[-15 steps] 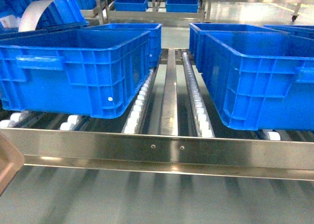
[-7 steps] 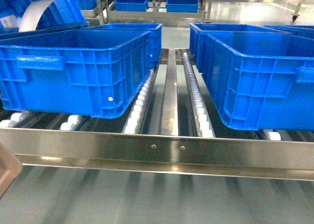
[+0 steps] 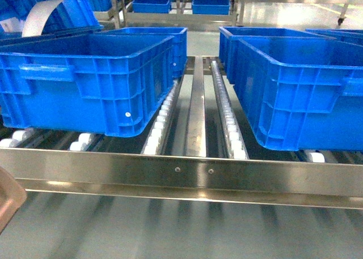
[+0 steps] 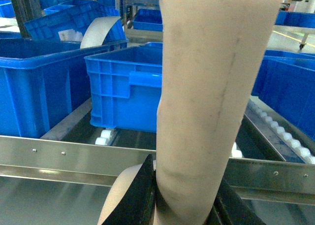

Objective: Place part in tray to right shelf

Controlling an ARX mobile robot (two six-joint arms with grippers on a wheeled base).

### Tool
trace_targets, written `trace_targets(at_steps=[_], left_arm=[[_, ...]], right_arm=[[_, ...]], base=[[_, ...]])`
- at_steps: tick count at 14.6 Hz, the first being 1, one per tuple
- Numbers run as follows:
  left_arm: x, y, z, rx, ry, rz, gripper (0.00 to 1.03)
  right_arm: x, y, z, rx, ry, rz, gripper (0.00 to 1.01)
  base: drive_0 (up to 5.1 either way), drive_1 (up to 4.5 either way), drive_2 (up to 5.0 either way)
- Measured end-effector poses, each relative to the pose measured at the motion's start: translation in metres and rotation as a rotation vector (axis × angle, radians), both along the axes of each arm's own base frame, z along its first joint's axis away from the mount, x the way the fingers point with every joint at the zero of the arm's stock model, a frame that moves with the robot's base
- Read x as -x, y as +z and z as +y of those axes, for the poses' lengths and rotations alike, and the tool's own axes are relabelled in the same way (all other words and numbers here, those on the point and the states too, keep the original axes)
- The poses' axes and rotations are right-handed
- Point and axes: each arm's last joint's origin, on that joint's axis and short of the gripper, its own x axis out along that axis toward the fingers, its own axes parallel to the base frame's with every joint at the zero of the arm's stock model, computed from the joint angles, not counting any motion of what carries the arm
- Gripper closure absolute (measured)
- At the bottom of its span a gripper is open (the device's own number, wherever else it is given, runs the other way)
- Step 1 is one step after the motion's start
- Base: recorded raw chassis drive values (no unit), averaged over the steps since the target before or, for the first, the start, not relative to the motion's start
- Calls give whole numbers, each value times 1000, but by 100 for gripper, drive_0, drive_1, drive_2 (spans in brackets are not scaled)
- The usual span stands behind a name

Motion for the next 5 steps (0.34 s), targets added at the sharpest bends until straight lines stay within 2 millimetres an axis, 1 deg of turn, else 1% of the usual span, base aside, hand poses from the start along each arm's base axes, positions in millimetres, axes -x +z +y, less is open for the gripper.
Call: trace_targets(at_steps=[1,2,3,5], left_arm=[[0,0,0,0,0,0,86],[0,0,0,0,0,0,86],[0,0,0,0,0,0,86],[0,0,0,0,0,0,86]], right_arm=[[0,0,0,0,0,0,36],[0,0,0,0,0,0,12],[0,0,0,-1,0,0,3],[0,0,0,-2,0,0,3]], base=[[0,0,0],[0,0,0],[0,0,0],[0,0,0]])
